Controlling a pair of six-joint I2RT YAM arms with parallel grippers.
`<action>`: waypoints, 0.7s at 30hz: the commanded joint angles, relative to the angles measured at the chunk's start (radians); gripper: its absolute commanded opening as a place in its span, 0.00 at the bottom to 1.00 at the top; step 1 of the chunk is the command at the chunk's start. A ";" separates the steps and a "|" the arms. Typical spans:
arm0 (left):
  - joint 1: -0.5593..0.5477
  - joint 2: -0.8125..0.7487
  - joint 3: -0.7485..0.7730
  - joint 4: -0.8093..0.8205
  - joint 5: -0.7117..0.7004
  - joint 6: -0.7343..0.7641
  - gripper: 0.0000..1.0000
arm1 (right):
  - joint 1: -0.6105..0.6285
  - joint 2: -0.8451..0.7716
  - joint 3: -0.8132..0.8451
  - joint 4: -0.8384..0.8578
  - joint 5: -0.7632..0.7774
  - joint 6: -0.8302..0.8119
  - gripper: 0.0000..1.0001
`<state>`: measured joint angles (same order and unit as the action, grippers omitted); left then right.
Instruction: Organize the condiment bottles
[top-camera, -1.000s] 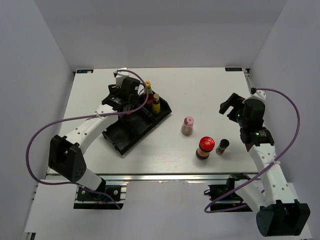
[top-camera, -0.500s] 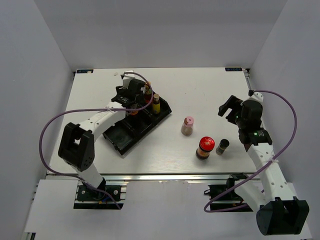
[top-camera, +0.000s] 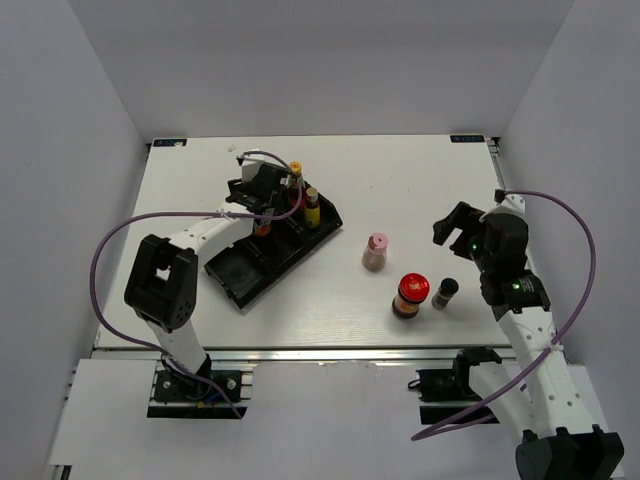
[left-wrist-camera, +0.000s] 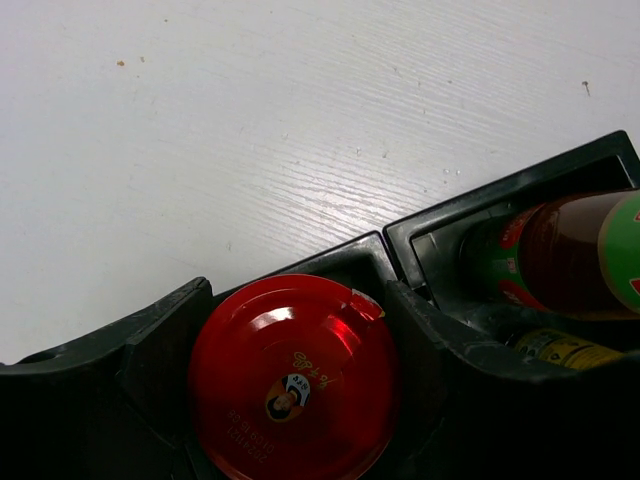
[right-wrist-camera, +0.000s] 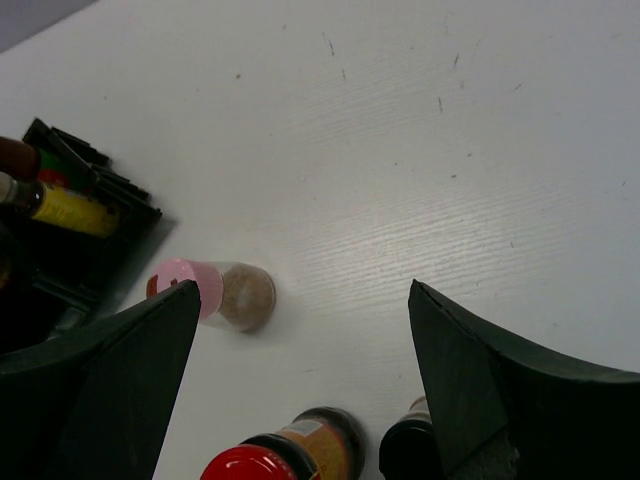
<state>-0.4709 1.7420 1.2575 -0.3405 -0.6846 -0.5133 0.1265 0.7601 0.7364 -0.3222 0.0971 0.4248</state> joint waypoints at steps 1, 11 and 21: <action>0.009 -0.016 0.048 0.038 -0.069 -0.028 0.64 | 0.030 0.018 0.011 -0.046 -0.026 -0.015 0.89; 0.009 -0.093 0.031 0.009 -0.023 -0.041 0.98 | 0.327 0.042 0.081 -0.290 0.159 0.005 0.89; 0.009 -0.235 0.052 -0.067 0.125 -0.043 0.98 | 0.524 0.151 0.080 -0.400 0.300 0.080 0.89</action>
<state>-0.4664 1.6032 1.2705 -0.3698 -0.6258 -0.5472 0.6178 0.8955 0.7910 -0.6704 0.3233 0.4641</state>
